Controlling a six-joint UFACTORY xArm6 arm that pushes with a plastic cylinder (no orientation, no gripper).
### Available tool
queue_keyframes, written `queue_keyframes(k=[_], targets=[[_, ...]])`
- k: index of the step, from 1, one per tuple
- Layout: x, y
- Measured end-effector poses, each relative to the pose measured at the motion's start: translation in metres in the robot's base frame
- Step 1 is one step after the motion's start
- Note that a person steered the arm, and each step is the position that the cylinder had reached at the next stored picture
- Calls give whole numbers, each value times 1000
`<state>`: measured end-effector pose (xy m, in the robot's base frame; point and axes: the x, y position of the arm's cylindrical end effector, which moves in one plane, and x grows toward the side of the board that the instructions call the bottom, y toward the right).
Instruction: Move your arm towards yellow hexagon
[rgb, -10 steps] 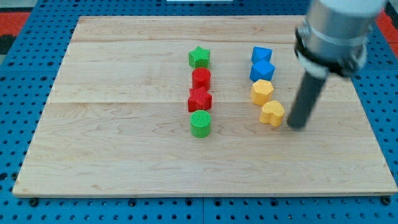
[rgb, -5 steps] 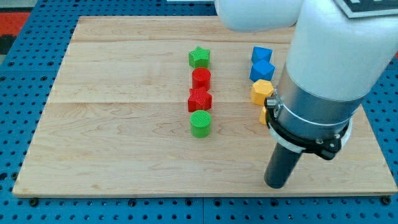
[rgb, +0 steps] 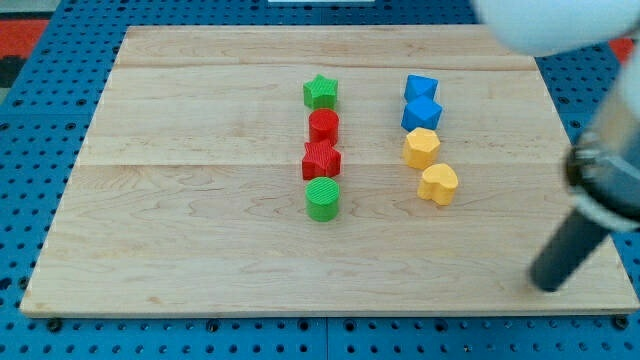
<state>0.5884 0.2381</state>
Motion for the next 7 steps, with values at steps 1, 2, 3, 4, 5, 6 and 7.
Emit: queue_keyframes(k=[1,2,3,4,5,6,7], targets=[[-29,43],[-80,31],[-131,8],[-172,-18],[-176,-19],[-147,-50],[-157,-75]])
